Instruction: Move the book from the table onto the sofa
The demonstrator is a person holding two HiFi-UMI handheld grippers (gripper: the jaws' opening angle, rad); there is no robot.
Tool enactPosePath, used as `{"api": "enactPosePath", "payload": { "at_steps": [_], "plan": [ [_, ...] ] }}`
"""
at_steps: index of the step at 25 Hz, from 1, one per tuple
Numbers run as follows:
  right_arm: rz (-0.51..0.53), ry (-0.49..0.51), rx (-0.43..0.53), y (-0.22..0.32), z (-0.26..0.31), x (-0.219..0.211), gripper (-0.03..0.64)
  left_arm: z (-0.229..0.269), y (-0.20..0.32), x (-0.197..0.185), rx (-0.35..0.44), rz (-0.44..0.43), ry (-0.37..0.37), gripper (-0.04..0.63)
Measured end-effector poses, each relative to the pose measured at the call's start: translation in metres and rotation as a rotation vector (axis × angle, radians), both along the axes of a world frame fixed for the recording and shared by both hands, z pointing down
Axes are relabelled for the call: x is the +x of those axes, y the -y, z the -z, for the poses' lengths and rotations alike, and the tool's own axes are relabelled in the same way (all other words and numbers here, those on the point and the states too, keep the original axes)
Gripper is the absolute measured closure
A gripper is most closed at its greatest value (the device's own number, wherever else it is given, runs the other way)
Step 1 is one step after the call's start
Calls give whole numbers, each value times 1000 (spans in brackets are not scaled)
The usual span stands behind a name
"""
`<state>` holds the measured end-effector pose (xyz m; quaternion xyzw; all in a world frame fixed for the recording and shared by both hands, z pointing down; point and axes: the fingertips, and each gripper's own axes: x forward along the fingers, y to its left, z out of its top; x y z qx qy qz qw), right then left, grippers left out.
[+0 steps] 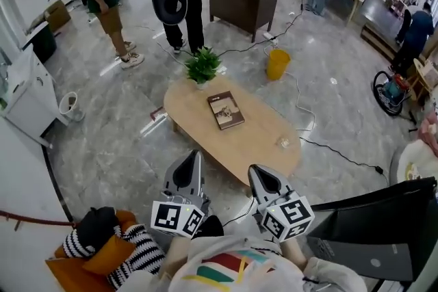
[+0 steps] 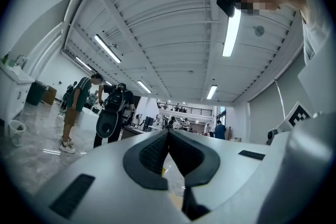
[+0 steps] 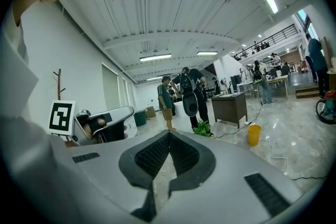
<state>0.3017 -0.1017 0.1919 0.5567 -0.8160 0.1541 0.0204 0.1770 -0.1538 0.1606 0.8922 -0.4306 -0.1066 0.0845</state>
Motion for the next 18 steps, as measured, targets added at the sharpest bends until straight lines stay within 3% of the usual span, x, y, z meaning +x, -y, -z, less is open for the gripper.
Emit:
{"api": "enactPosePath", "payload": {
  "at_steps": [6,12,18],
  "plan": [
    [-60,-5,19,79,8,-9,606,5,91,-14,11,-39,22,589],
    [-108,-29,-79,116,-18,8,606,-9,152,-21,-39,-19,11,589],
    [-19,-27,-101,198,-39,21,606,0,194,-41,-7,119,61,589]
  ]
}}
